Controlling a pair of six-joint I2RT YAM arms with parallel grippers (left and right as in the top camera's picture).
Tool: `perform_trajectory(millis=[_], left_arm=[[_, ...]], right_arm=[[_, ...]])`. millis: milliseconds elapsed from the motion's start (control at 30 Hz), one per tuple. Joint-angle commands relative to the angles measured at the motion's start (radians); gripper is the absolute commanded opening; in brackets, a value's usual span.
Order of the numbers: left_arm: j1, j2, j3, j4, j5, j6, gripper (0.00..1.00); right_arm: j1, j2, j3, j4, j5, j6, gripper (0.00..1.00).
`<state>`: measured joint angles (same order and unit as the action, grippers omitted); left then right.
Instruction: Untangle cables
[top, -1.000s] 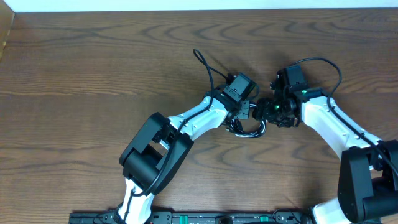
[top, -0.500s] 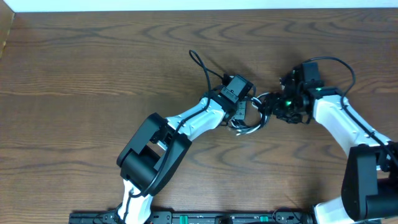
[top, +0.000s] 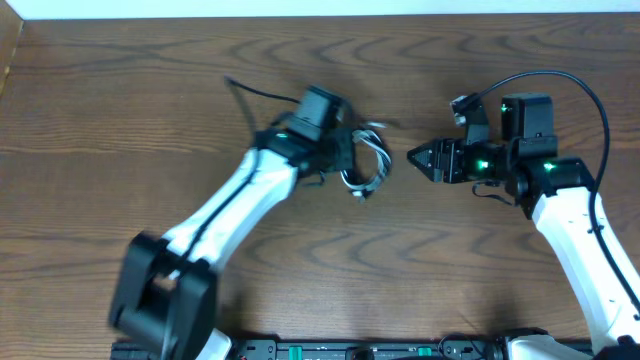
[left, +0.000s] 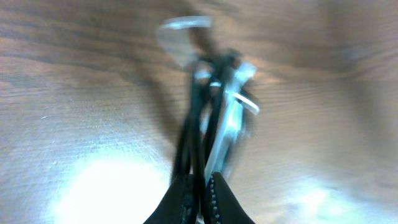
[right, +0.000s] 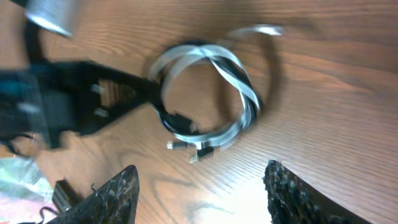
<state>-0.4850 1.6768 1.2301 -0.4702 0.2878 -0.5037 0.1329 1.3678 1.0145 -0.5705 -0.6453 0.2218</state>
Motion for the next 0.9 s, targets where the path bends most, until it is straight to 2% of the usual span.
perform_trajectory(millis=[0,200,300,400,567,667,733,867], left_arm=[[0.033,-0.069,0.013,-0.032,0.129,-0.05,0.08],[0.066,-0.102,0.013,-0.036,0.226,-0.117,0.07],[0.077,-0.102,0.013,-0.022,0.283,-0.127,0.07],[0.084,-0.102,0.013,-0.015,0.289,-0.135,0.07],[0.087,-0.102,0.013,-0.012,0.289,-0.169,0.07],[0.087,-0.102,0.013,-0.003,0.288,-0.206,0.08],[0.087,-0.102,0.013,0.008,0.288,-0.237,0.08],[0.087,-0.102,0.013,0.039,0.288,-0.308,0.08]], right_arm=[[0.044,0.004,0.012,0.005,-0.008,0.069,0.59],[0.114,0.025,0.012,0.019,0.093,0.166,0.57],[0.14,0.058,0.012,0.018,0.163,0.267,0.54],[0.15,0.112,0.012,0.027,0.144,0.323,0.51],[0.153,0.204,0.012,0.053,0.028,0.323,0.48],[0.163,0.246,0.012,0.067,-0.002,0.344,0.53],[0.166,0.261,0.012,0.07,-0.011,0.394,0.58],[0.166,0.285,0.012,0.097,-0.048,0.51,0.61]])
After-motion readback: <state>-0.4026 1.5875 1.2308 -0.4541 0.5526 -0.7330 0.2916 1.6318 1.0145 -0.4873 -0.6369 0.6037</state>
